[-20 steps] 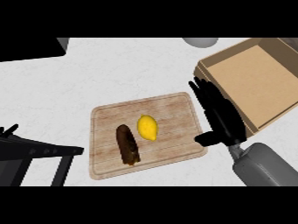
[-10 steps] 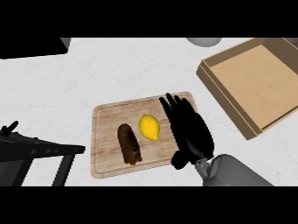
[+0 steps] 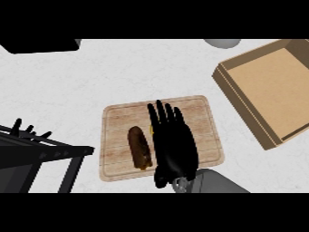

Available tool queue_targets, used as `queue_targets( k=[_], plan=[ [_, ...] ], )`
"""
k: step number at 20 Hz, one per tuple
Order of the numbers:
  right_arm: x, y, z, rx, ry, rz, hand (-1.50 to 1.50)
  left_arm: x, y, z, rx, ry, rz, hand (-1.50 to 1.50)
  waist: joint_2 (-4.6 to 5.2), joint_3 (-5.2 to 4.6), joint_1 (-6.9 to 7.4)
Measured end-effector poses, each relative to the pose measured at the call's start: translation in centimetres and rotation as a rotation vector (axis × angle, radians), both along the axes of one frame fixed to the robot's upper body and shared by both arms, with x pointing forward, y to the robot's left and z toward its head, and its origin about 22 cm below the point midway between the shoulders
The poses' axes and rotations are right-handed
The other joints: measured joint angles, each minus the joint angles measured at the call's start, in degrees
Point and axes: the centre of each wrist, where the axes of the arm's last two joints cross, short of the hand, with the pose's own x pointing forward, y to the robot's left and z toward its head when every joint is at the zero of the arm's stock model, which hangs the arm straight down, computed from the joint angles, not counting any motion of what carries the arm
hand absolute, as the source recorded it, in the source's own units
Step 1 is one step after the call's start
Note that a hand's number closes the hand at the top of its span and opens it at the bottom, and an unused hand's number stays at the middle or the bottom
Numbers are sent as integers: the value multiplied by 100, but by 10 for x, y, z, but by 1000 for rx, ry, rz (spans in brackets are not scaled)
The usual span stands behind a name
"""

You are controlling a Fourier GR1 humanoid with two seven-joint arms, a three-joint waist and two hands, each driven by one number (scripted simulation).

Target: Pick the lemon from the cutting board and place it in the cardboard box

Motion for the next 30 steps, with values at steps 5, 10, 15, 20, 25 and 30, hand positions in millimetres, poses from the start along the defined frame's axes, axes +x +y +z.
queue_targets(
  k=[5,10,15,20,25,30],
  plan=[
    [1,11,-5,-21,26,-34,-150,7,-11,-1,-4,-5,-13,0,39,14,120],
    [4,17,-11,-38,44,-63,-150,13,-17,0,9,4,-25,0,53,25,201],
    [9,17,-13,-48,24,-75,-150,15,-19,0,4,7,-35,0,59,30,234],
    [7,18,-20,-68,35,-82,-150,16,-22,0,1,12,-30,0,59,32,259],
    [15,14,-24,-80,62,-95,-150,17,-23,1,1,13,-37,0,73,33,283],
    [17,13,-34,-103,98,-107,-150,18,-25,1,4,11,-33,0,76,34,302]
  ],
)
